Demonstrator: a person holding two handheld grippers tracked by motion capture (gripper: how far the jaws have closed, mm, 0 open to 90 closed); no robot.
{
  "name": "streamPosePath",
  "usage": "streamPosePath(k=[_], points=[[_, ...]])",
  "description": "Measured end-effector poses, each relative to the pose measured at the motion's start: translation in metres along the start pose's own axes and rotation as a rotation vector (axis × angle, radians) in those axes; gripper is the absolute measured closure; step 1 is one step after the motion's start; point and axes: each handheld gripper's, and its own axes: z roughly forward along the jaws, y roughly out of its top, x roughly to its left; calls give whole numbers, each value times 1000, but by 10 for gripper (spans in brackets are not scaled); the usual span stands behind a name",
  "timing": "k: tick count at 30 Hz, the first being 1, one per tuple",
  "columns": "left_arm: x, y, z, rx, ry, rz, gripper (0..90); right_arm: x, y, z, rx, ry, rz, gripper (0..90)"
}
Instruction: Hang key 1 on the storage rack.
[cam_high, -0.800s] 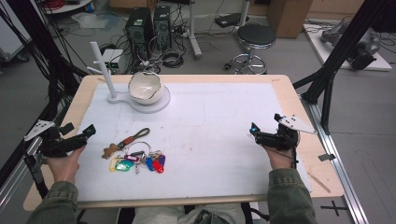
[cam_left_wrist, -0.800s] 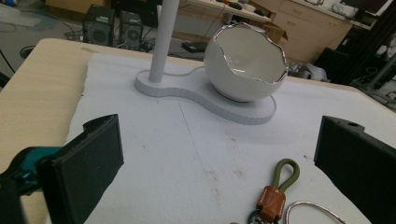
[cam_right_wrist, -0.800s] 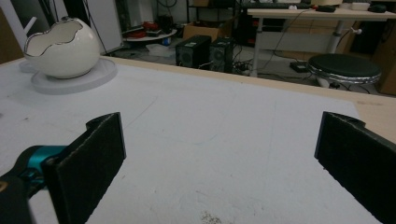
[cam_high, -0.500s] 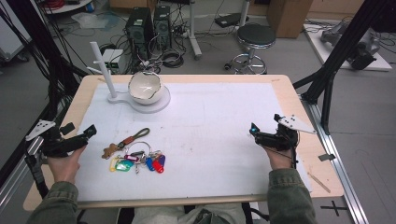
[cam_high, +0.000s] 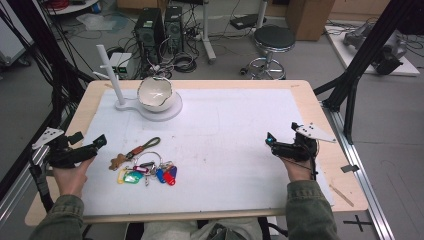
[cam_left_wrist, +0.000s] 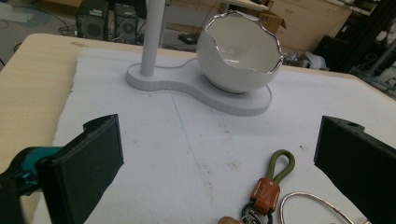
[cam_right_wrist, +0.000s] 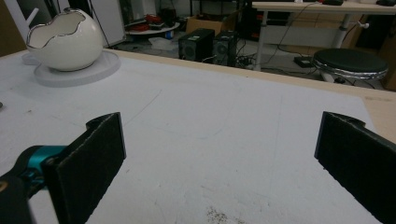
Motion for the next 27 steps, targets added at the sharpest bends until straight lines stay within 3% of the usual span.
streamPosePath(k=[9, 19, 27], points=[[-10, 0, 7, 54, -37, 46, 17, 1, -1, 3, 15, 20, 3, 8], [-14, 0, 13, 85, -55, 47, 17, 3, -2, 5, 31, 34, -6, 9], [-23, -1, 22, 157, -58, 108, 17, 3, -2, 5, 31, 32, -15, 9]])
